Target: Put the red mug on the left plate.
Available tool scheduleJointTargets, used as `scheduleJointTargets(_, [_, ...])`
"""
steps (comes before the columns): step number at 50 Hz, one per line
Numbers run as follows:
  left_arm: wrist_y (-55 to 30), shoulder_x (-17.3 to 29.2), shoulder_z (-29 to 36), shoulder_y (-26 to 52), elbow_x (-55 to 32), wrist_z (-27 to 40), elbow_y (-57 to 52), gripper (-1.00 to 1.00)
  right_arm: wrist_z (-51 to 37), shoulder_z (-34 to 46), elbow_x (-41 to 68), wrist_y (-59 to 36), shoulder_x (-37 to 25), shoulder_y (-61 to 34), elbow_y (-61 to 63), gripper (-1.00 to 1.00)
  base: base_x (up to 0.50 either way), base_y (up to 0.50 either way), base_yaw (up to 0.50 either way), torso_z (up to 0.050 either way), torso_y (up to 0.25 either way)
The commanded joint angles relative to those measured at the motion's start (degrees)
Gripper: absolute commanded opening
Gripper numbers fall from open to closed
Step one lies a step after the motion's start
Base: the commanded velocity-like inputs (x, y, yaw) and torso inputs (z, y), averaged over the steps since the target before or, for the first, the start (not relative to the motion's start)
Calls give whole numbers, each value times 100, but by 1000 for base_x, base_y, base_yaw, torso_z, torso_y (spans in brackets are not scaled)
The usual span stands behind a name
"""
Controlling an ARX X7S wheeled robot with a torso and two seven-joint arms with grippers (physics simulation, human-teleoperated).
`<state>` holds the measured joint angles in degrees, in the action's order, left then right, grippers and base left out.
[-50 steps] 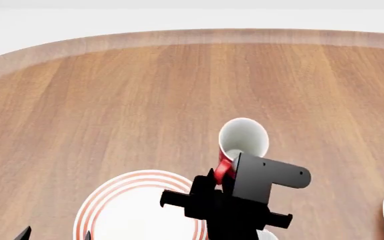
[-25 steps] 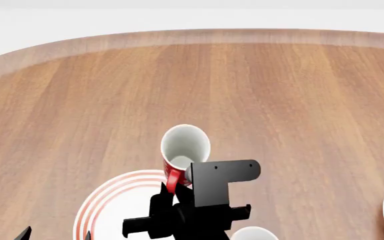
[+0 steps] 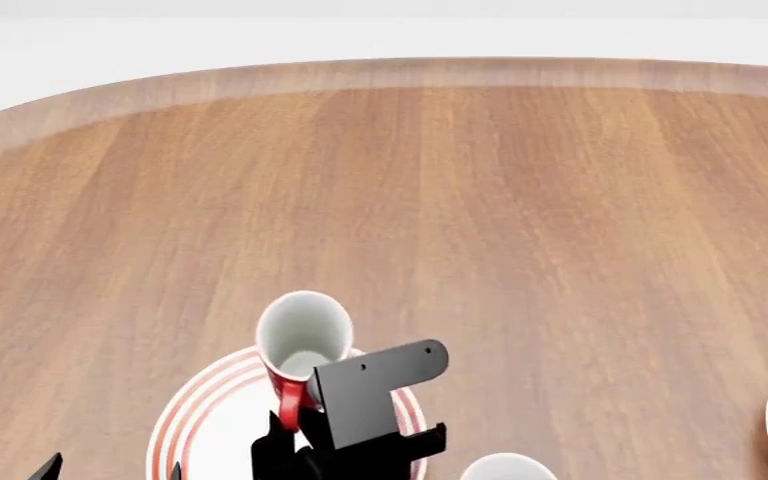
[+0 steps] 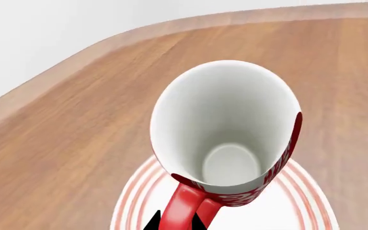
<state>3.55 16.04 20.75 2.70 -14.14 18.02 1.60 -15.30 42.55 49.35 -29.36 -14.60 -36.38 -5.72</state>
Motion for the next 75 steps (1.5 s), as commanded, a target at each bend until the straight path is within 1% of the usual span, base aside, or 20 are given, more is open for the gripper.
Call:
scheduleJointTargets(1, [11,8,20,19,-17,6,23,100,188,92,-83,-6,153,-79,-330,-100,0,0,0,0,0])
scheduleJointTargets(7, [14,14,29,22,-25,13,22,100,189,105,-58,-27,165,-89,-326,-100,0,0,0,0,0])
scheduleJointTargets(11, [10,21,35,23,-32,20,11,100,-7,32,117,-203,58,-34,-10,-100,0,0,0,0,3])
scheduleJointTargets(30, [20,42,65,31,-53,45,14,100,-20,52,138,-190,48,-41,-7,-100,0,0,0,0,0])
scheduleJointTargets(31, [19,33,69,55,-46,46,49,100,151,38,91,-33,197,-78,-402,-100,0,0,0,0,0])
scheduleJointTargets(38, [15,37,75,67,-67,51,62,100,763,261,-323,495,662,-284,-1687,-100,0,0,0,0,0])
scheduleJointTargets(44, [10,52,74,58,-86,64,34,100,982,344,-459,665,910,-476,-2303,-100,0,0,0,0,2])
scheduleJointTargets(55, [8,71,94,59,-92,80,15,100,1166,378,-435,784,1087,-612,-2640,-100,0,0,0,0,0])
scheduleJointTargets(60, [11,80,98,56,-101,85,5,100,1259,375,-451,919,1181,-688,-2977,-100,0,0,0,0,0])
scheduleJointTargets(75, [24,96,124,59,-103,108,9,100,1380,449,-356,1095,1305,-730,-3369,-100,0,0,0,0,0])
